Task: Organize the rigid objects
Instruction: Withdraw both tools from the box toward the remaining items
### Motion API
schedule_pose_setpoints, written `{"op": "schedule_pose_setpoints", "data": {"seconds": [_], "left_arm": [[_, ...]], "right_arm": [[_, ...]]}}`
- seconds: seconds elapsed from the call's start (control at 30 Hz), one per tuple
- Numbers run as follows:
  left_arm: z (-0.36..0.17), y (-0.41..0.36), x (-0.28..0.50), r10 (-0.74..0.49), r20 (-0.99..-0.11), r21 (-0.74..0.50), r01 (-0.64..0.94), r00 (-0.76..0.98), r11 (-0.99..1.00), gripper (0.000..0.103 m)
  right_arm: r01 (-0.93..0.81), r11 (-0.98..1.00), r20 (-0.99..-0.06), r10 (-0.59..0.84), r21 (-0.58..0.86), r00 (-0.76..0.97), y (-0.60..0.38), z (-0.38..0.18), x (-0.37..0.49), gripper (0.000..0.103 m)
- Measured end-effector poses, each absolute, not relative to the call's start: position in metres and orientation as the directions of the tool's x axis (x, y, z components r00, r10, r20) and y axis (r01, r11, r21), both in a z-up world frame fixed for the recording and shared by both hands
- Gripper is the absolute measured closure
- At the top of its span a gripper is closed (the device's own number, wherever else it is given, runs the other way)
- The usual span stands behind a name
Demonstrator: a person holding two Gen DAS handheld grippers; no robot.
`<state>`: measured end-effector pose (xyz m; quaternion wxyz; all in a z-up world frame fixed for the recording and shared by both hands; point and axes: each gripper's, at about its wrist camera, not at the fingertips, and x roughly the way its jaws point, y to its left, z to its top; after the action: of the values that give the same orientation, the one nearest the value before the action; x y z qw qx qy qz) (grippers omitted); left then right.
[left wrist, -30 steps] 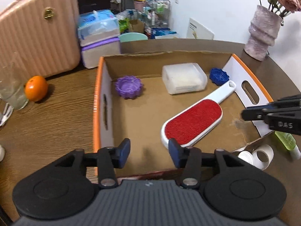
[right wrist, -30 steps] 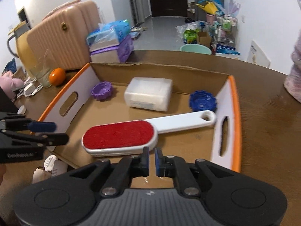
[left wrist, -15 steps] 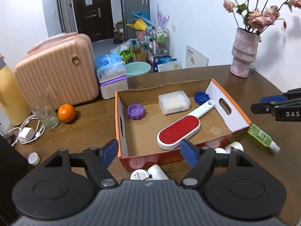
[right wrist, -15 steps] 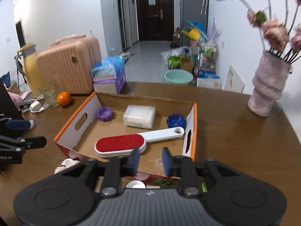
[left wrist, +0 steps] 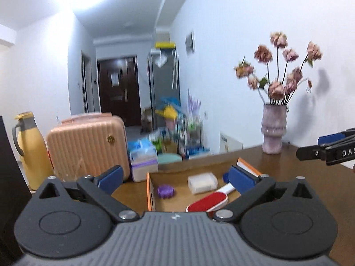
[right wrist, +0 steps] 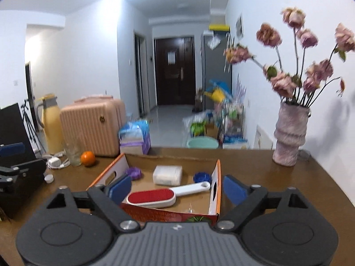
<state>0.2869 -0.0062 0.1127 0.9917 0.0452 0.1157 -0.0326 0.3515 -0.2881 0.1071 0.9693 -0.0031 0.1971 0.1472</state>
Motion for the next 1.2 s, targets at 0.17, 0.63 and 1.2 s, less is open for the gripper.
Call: {"op": "schedule_pose_setpoints", "data": {"seconds": [0.17, 0.63, 1.2], "left_arm": [[0.099, 0.002, 0.266, -0.071, -0.183, 0.043, 0.08, 0.981, 0.996, 0.0], [0.061, 0.021, 0.149, 0.016, -0.124, 0.095, -0.004, 0.992, 0.995, 0.0], [0.004, 0.024, 0.035, -0.026, -0.132, 0.106, 0.04, 0.991, 0.994, 0.0]], "right_arm": [[-0.25, 0.967, -0.308, 0.252, 0.046, 0.917, -0.287, 0.091, 0.328, 0.011], [-0.216, 0.976, -0.179, 0.214, 0.012, 0.96, -0.281, 0.057, 0.209, 0.002], [-0.116, 0.992, -0.151, 0.107, -0.053, 0.983, -0.248, -0.01, 0.062, 0.0]]}}
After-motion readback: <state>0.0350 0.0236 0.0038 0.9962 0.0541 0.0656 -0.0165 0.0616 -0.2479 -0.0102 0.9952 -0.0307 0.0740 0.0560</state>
